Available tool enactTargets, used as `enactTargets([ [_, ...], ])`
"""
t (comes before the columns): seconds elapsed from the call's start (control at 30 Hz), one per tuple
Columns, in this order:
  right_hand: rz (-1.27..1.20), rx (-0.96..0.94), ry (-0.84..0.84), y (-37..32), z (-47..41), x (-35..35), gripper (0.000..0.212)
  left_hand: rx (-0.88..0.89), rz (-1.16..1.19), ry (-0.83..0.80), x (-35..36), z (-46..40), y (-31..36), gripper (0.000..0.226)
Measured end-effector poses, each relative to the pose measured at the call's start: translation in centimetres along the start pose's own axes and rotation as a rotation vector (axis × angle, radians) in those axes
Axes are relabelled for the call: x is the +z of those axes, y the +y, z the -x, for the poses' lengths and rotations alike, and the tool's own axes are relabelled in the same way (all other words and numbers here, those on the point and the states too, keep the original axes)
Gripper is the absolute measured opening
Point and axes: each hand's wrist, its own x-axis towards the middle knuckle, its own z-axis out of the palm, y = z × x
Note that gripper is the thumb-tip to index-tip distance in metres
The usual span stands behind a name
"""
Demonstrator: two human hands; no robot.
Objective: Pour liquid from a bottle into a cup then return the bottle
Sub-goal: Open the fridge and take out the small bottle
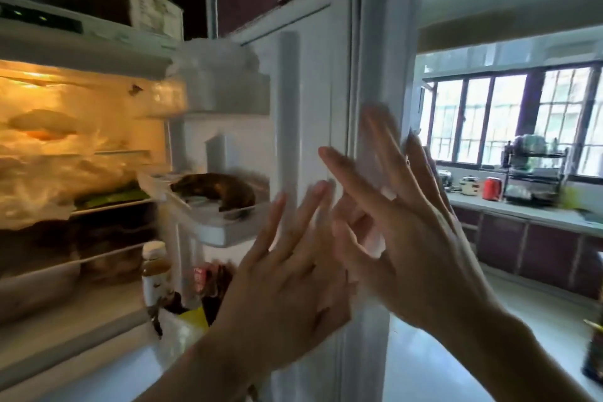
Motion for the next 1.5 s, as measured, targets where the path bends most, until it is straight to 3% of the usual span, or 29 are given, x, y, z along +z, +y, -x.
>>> enactTargets([
  [0.2,0.115,0.109,0.062,3.6,0.8,2.9,0.072,0.075,-0.114,-0.321,3.6,3.0,-0.5,0.086],
  [0.33,0.220,0.213,0.046,6.6,0.2,4.9,0.074,0.060,-0.079,-0.412,5.5,6.8,-1.2,0.084],
  [0.57,0.153,0.289,0.099,10.2,0.3,7.0,0.071,-0.293,-0.072,-0.505,7.3,12.2,-9.3,0.062],
  [0.83,0.195,0.345,0.172,11.8,-0.3,9.8,0.062,-0.589,-0.329,-0.678,9.2,15.8,-19.1,0.076],
  [0.9,0.175,0.387,0.170,11.6,-0.2,10.2,0.065,-0.495,-0.287,-0.742,9.1,16.2,-19.2,0.068],
  [1.0,0.165,0.454,0.151,11.4,-0.2,10.5,0.069,-0.160,-0.324,-0.765,9.2,16.2,-19.3,0.043],
  [1.03,0.171,0.459,0.147,11.5,-0.2,10.5,0.070,-0.211,-0.268,-0.805,9.0,15.8,-18.9,0.048],
  [1.13,0.185,0.475,0.134,11.6,-0.2,10.7,0.070,-0.200,-0.293,-0.725,8.8,15.6,-18.0,0.081],
  [1.23,0.145,0.468,0.122,10.8,0.1,11.7,0.068,-0.094,-0.350,-0.757,7.4,16.0,-17.4,0.081],
  [1.33,0.120,0.477,0.132,11.3,0.5,11.3,0.065,-0.014,-0.321,-0.604,6.4,13.0,-16.3,0.084],
  [1.37,0.112,0.474,0.129,11.6,0.5,11.1,0.064,0.025,-0.288,-0.568,5.9,11.3,-15.6,0.081],
  [1.47,0.082,0.449,0.129,11.5,0.6,10.9,0.064,-0.003,-0.126,-0.363,3.3,6.0,-12.1,0.038],
  [1.5,0.067,0.442,0.133,11.5,0.7,10.9,0.066,-0.038,-0.047,-0.310,2.4,4.2,-10.5,0.053],
])
